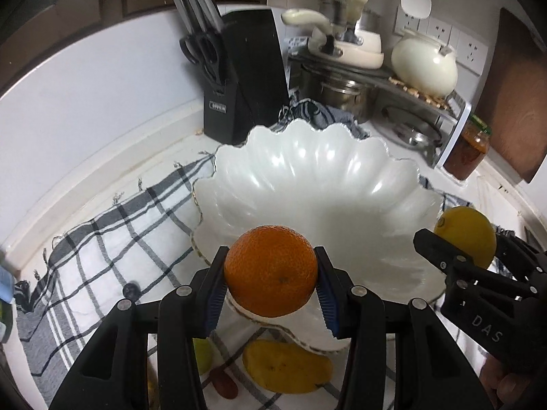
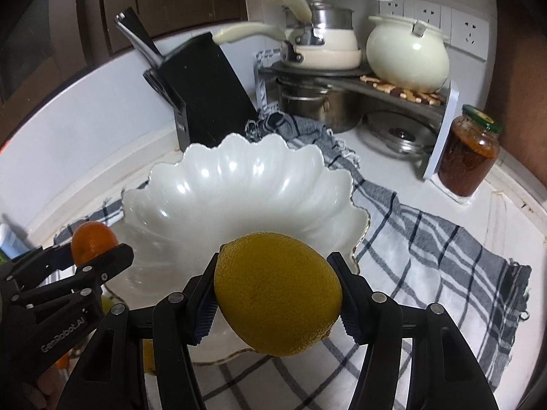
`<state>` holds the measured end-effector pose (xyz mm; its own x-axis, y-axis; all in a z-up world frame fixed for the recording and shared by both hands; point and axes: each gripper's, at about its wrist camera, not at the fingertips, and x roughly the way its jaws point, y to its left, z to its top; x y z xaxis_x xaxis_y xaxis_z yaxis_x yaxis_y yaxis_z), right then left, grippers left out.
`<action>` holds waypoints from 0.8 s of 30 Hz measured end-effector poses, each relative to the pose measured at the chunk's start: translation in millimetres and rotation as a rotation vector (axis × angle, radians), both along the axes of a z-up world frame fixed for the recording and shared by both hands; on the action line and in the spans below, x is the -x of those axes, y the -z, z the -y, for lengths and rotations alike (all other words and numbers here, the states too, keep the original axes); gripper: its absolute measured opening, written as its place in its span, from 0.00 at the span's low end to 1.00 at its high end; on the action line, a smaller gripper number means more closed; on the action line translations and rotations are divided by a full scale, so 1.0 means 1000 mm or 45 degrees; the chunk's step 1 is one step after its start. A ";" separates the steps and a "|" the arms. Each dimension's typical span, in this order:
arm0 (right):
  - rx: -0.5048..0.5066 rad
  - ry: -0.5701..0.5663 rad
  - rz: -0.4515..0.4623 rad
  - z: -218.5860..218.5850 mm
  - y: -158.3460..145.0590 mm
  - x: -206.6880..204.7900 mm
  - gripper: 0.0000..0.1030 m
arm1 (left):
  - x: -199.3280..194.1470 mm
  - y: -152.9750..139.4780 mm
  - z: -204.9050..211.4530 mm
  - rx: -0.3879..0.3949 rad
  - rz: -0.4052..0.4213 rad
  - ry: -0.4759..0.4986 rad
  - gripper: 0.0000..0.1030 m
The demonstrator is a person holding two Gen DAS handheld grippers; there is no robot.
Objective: Organize fruits
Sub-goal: 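Open both tools to drop the orange and citrus into the bowl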
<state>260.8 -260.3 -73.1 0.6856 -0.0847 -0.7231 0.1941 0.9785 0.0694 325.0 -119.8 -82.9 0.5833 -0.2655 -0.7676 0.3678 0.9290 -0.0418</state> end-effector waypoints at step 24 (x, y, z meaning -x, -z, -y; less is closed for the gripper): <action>0.157 0.122 0.115 -0.001 -0.029 0.014 0.91 | 0.009 -0.020 -0.013 -0.056 0.081 -0.115 0.82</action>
